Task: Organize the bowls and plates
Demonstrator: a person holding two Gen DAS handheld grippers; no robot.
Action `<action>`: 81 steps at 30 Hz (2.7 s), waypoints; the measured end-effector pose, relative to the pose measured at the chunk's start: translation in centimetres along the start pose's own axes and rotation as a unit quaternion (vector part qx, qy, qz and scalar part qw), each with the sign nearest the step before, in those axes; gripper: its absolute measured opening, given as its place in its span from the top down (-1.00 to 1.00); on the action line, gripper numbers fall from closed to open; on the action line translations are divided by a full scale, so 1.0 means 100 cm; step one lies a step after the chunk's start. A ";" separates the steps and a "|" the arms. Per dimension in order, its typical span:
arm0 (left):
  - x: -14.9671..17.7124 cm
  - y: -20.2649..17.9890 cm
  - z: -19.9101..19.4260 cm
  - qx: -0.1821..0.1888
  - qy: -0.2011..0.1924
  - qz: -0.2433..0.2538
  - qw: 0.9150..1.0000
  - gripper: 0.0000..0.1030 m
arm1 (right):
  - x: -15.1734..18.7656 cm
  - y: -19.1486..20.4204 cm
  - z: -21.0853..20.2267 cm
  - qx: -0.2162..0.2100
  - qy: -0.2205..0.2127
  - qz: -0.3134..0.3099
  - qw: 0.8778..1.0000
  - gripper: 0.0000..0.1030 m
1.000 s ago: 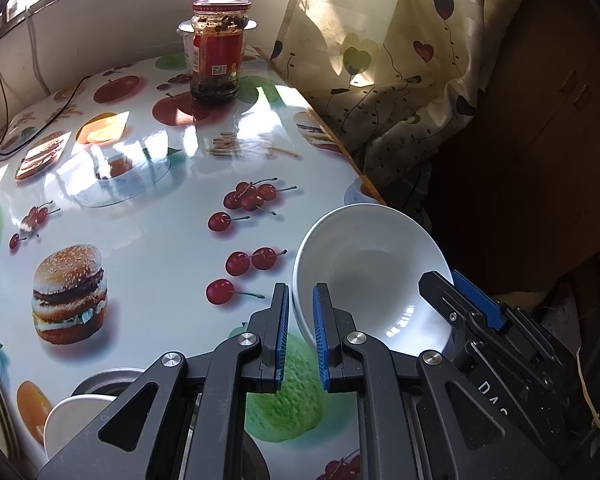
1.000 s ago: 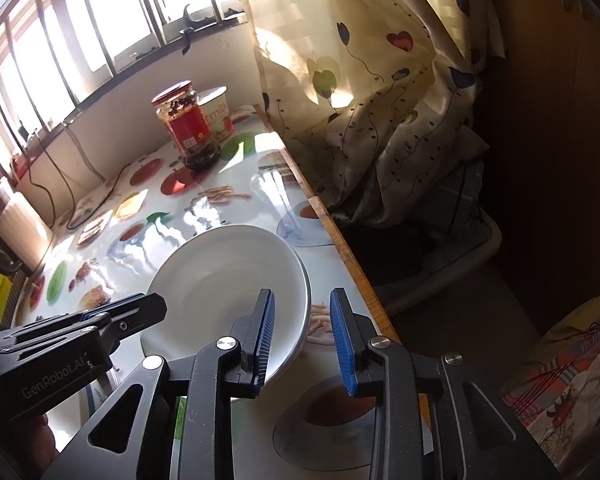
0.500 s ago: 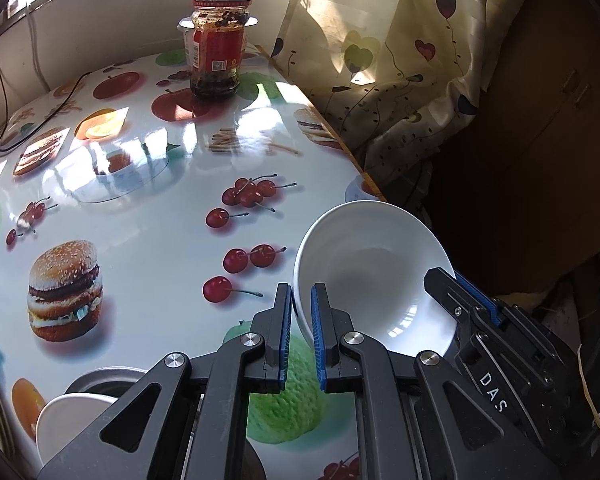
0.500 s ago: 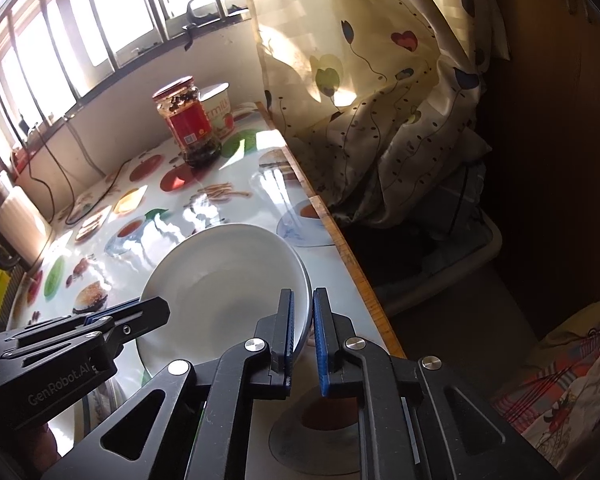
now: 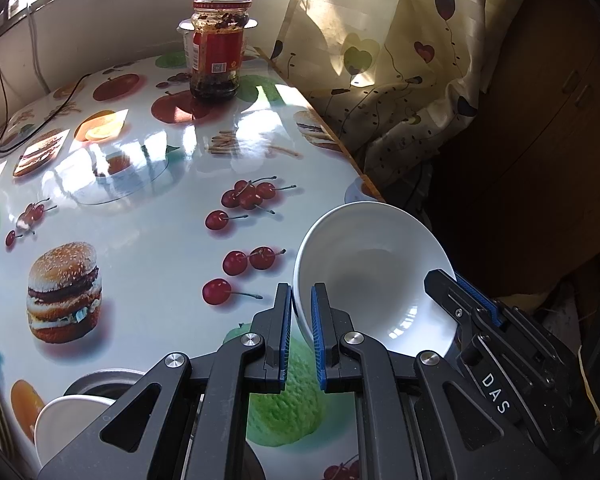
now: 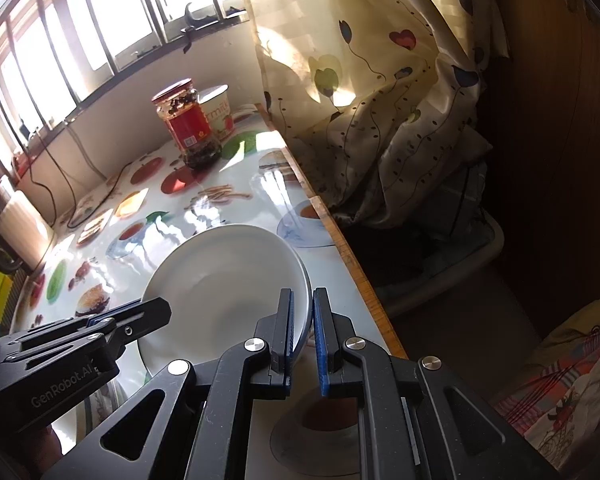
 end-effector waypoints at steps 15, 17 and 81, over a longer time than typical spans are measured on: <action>0.003 0.001 -0.006 0.001 -0.009 0.000 1.000 0.80 | 0.002 0.002 -0.003 0.004 -0.006 -0.003 1.000 0.80; 0.004 0.000 -0.009 0.001 -0.014 0.003 1.000 0.80 | 0.001 0.003 -0.006 0.004 -0.009 -0.003 1.000 0.80; 0.043 0.093 -0.141 0.017 -0.093 -0.041 0.995 0.80 | 0.018 0.135 -0.108 -0.029 -0.076 -0.067 0.994 0.80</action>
Point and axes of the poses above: each gripper's, at about its wrist camera, not at the fingertips, and z roughly the way its jaws point, y to its left, x to its underside, the point moved 7 cm from there along z, roughly the way its jaws point, and after that the axes turned 13 degrees about -z, right-handed, at the moved point
